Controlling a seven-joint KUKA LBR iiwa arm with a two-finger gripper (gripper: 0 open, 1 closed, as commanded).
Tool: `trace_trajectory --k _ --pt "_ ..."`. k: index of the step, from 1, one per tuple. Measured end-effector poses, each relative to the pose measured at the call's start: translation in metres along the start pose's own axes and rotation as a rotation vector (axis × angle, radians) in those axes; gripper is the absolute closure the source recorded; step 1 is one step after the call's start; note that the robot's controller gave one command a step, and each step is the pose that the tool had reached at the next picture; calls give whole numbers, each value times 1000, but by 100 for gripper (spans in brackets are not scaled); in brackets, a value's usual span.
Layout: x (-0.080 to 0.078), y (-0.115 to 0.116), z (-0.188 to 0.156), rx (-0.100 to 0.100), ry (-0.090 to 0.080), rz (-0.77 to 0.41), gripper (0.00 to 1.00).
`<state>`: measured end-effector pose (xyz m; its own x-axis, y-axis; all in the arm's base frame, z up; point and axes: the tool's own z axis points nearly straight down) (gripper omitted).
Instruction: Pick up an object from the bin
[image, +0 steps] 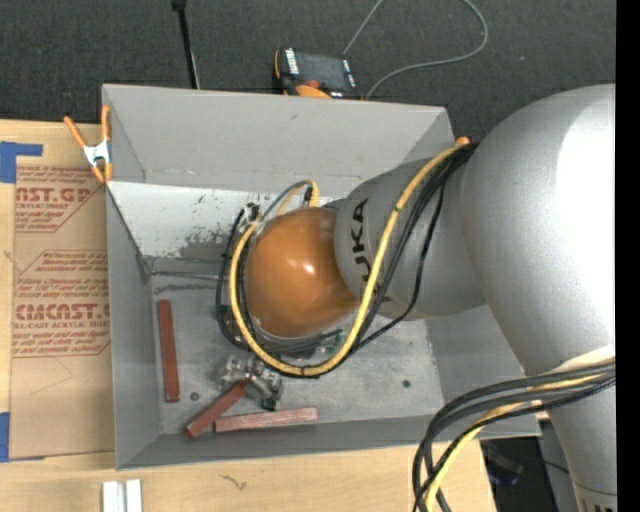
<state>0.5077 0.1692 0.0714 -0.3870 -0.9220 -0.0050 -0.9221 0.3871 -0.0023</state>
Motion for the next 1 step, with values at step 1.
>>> trace_trajectory --k 1 --pt "17 0 -139 4 -1 -55 100"
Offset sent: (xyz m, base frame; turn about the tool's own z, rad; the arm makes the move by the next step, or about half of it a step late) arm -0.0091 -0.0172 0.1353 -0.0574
